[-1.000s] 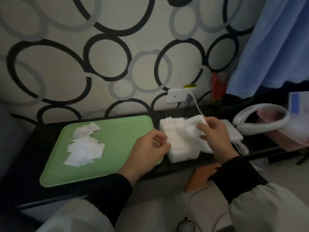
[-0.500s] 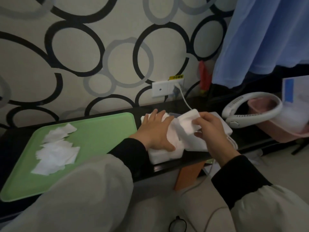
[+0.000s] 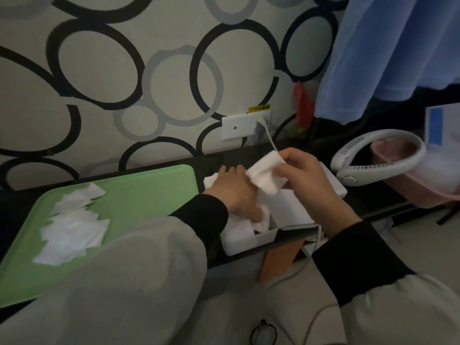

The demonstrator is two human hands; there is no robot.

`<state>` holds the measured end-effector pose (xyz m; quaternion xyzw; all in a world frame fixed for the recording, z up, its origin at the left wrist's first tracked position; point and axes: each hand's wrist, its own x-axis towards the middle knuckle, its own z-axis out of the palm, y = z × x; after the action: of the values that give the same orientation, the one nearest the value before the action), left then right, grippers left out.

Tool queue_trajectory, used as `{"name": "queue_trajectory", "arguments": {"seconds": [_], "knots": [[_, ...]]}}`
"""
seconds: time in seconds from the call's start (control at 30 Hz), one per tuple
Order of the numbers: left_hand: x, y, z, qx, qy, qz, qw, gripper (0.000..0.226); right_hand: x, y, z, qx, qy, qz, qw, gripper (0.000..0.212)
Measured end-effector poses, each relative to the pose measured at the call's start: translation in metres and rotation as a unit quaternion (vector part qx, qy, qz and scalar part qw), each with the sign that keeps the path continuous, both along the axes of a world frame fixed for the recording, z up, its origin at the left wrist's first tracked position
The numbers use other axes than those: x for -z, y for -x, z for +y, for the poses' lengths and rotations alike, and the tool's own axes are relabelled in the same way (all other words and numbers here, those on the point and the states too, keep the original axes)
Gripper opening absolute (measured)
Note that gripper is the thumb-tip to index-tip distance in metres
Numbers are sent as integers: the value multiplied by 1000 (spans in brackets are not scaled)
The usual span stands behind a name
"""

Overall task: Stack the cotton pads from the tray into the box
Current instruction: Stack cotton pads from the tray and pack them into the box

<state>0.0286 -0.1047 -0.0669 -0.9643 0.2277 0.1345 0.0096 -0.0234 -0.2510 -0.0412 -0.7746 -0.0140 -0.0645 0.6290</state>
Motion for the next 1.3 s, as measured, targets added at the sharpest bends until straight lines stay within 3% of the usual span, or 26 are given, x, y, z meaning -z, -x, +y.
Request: {"name": "queue_trajectory", "arguments": {"seconds": [0.13, 0.27, 0.57, 0.83, 1.03, 1.2, 1.3], "knots": [[-6, 8, -2, -20, -63, 57, 996, 125, -1, 5, -13, -31, 81, -12, 996, 11], [-7, 11, -5, -32, -55, 80, 995, 134, -6, 12, -24, -82, 131, 16, 988, 14], [5, 10, -5, 15, -37, -38, 998, 109, -4, 20, -29, -126, 235, 37, 963, 16], [4, 8, 7, 31, 27, -88, 995, 83, 5, 17, -22, -139, 275, 0, 951, 20], [6, 3, 9, 34, 24, -112, 993, 73, 10, 18, -17, -147, 300, 7, 942, 12], [15, -3, 13, 20, 44, -112, 992, 77, 7, 20, -9, -164, 393, 27, 904, 16], [17, -4, 14, 7, 65, -93, 993, 82, -1, 22, 2, -158, 486, 39, 858, 20]]}}
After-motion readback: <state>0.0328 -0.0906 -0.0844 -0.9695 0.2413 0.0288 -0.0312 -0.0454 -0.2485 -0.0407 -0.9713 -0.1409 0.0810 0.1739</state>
